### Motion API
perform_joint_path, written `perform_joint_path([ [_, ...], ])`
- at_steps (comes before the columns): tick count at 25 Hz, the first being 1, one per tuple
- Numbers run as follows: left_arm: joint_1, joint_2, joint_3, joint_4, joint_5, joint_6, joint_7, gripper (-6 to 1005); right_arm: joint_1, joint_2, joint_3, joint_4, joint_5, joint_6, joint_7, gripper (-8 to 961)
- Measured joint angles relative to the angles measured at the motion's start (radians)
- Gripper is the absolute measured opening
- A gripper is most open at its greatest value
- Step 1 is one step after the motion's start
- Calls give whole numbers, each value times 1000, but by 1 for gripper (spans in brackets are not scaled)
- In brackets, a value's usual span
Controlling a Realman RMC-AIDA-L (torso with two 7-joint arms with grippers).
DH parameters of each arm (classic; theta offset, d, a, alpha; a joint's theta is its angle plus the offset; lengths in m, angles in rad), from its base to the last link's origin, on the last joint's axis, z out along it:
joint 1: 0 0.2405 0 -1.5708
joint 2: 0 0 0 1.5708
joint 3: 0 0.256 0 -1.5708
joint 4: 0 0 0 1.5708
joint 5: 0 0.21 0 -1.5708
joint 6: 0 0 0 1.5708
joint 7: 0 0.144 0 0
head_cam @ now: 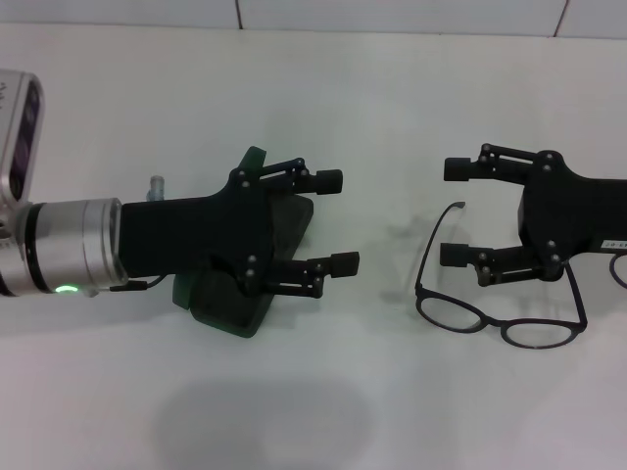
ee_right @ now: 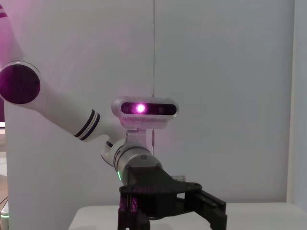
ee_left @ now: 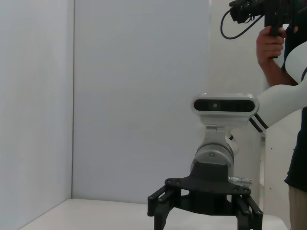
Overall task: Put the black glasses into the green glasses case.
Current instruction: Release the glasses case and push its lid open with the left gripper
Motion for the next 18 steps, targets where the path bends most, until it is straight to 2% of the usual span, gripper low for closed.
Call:
perform_joint_path([
  [14,11,-2,-23,2,-10,-8,-13,830,2,1,0,-19,-8,18,1,877],
  [16,14,-3,-59,21,-11,-36,-88,824,2,1,0,-19,-8,20,1,875],
  [18,11,3,-77,71,10,-96,-232,818,1,2,0,-19,-9,21,1,874],
])
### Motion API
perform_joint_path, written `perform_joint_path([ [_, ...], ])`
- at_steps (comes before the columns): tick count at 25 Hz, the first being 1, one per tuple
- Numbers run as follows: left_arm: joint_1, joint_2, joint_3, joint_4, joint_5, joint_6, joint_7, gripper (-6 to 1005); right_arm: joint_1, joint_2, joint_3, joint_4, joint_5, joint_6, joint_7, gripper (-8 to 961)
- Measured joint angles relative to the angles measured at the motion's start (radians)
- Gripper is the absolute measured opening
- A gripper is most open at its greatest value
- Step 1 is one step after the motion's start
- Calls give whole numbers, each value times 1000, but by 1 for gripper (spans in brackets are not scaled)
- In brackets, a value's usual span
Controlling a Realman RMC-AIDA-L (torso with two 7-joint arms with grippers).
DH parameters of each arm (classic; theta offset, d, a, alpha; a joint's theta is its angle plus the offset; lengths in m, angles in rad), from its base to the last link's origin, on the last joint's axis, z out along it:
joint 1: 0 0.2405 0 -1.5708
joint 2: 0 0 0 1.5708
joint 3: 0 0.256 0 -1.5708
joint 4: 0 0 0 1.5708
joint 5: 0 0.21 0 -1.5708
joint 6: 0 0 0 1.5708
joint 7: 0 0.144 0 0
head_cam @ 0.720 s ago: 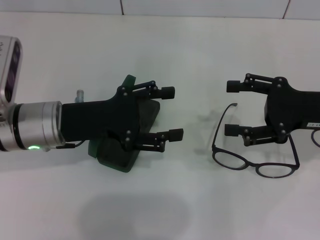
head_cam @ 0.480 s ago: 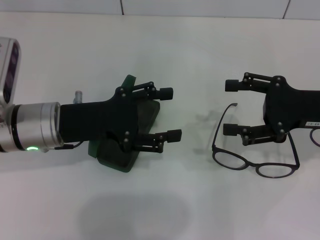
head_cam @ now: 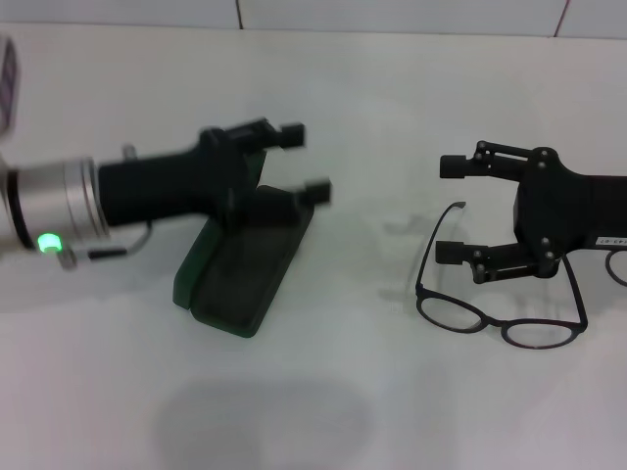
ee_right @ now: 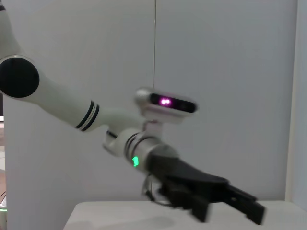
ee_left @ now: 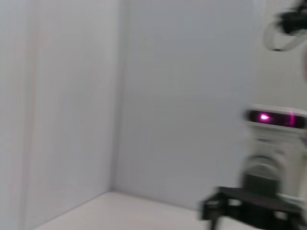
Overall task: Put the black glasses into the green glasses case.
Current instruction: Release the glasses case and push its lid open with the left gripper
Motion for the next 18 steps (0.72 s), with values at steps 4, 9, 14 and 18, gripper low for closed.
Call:
perform_joint_path([
  [4,-5,10,-5,126,91,-108,-255,805,-7,-2,0,0,0,0,0,871],
  [9,13,-13,-4,454,403,-207,-675,789,-26,-7,0,0,2,0,0,868],
  [14,32,-69,19,637,683,-203,-909,773,-33,-8,0,0,1,0,-1,865],
  [18,47,-74,104,676,755,-206,-1002,761,-33,-9,0,0,0,3,-7,862],
])
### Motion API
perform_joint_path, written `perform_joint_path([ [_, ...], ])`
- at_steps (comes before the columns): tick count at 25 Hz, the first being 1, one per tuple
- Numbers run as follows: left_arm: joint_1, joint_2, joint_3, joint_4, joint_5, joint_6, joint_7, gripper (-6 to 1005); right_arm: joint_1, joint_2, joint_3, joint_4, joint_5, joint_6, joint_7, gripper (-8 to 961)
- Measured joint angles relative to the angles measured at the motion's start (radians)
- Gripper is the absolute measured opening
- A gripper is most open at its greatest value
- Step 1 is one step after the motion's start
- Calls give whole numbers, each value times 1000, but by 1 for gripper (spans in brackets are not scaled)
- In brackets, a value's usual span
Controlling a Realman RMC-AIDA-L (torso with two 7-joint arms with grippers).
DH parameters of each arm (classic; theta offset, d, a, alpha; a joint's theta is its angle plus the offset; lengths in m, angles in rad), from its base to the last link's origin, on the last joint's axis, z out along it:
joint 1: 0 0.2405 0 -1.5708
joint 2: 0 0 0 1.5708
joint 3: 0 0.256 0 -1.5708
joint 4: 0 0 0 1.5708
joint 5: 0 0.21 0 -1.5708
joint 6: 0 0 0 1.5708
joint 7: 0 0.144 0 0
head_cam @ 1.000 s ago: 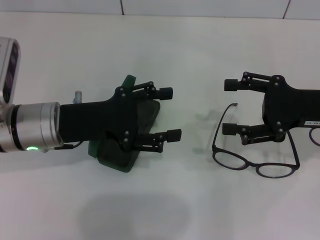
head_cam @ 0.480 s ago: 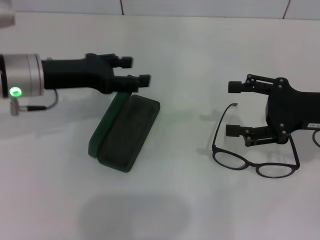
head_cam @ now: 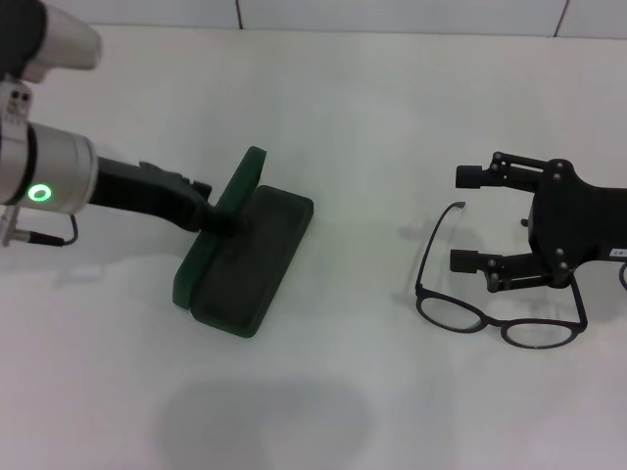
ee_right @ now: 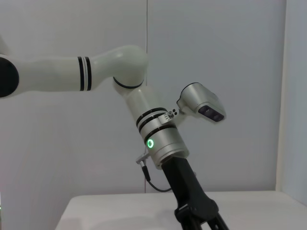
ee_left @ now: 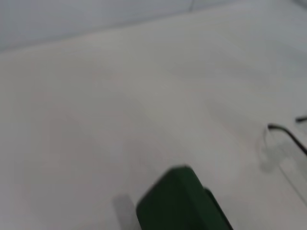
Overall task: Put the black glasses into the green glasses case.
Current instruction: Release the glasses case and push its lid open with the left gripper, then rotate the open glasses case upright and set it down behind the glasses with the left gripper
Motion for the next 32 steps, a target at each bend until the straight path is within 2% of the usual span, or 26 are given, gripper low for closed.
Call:
perform_joint_path([
  [14,-12,4,23,5,41,0,-104,716,0,-1,0,-6,-15,-1,-5,853],
  [20,-19,4,19,12,44,-2,-82,477,-10,-2,0,-66,-116,-35,-5,849],
  [24,-50,6,16,13,50,-8,-24,311,-21,7,0,-100,-198,-66,-11,846],
  [30,-111,4,46,13,66,-55,224,179,-42,23,0,-103,-258,-90,-43,842],
  [32,-144,5,68,4,71,-72,278,185,-55,27,0,-103,-261,-94,-59,841],
])
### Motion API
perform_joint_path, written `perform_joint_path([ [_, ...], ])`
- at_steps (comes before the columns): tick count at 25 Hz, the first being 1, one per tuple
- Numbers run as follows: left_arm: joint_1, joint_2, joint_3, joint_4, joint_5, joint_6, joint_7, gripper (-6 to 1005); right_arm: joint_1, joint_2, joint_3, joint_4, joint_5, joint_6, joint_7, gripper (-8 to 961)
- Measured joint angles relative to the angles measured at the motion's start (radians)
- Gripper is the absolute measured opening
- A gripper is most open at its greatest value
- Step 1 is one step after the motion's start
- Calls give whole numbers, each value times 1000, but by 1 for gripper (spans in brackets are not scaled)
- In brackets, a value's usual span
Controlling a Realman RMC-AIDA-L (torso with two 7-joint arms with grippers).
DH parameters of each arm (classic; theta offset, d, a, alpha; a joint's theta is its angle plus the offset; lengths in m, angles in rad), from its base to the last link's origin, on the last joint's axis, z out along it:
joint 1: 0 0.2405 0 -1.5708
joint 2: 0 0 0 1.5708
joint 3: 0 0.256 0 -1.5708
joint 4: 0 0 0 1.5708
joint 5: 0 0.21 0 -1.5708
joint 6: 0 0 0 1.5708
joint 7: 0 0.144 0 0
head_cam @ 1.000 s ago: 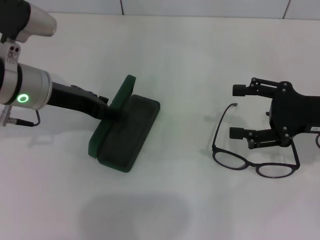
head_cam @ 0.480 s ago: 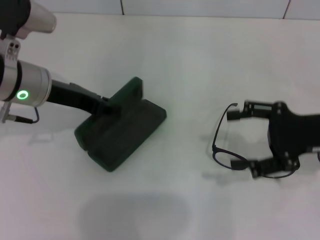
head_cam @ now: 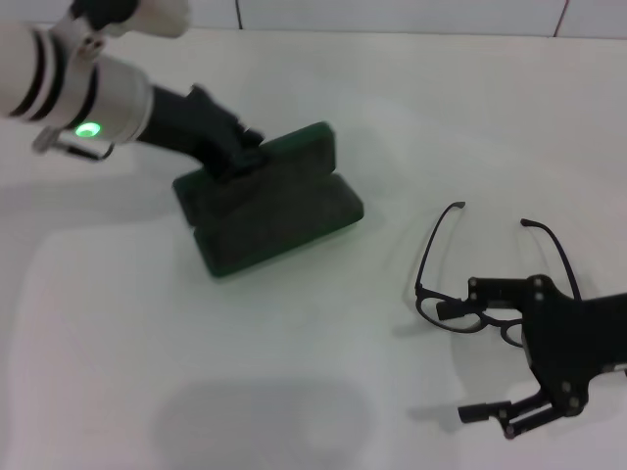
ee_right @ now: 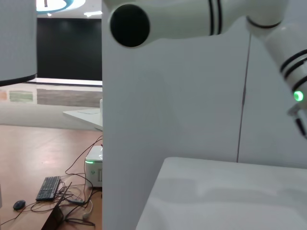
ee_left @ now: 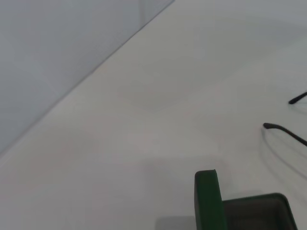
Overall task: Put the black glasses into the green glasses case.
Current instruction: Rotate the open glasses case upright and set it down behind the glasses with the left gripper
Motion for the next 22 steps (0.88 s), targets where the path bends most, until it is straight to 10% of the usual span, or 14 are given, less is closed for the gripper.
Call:
perform_joint_path([
  [22,-156,-3,71,-118,-59,-14,318,250,-79,19,42,0,-1,-3,-62,827],
])
